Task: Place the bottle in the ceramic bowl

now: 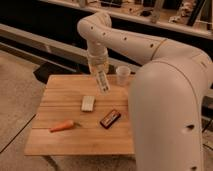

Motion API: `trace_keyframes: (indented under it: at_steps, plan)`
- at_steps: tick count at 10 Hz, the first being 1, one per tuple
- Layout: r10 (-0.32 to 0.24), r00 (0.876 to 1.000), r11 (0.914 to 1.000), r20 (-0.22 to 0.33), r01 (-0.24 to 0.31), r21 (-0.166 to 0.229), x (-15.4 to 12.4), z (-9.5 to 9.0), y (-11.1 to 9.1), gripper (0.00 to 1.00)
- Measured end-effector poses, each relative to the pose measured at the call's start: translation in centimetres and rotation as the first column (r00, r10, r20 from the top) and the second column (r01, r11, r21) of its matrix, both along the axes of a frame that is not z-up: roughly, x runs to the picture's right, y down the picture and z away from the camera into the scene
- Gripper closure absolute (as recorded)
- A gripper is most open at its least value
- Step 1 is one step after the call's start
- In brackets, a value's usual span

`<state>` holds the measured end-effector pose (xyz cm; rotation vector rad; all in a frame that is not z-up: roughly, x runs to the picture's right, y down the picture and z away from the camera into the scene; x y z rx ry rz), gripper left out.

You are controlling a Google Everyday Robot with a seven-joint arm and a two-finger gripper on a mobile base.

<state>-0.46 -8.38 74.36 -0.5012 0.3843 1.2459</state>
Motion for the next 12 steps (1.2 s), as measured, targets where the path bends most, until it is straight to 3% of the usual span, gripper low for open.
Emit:
trace_keyframes:
  at_steps: [5,12]
  plan:
    - [0.099,0.99,0.9947,-0.102,-0.101,-0.017,5.9,1.4,0.8,1.0]
    - [0.209,0.959,0.9764,-0.192,-0.215,-0.015,11.8,3.2,0.2,1.0]
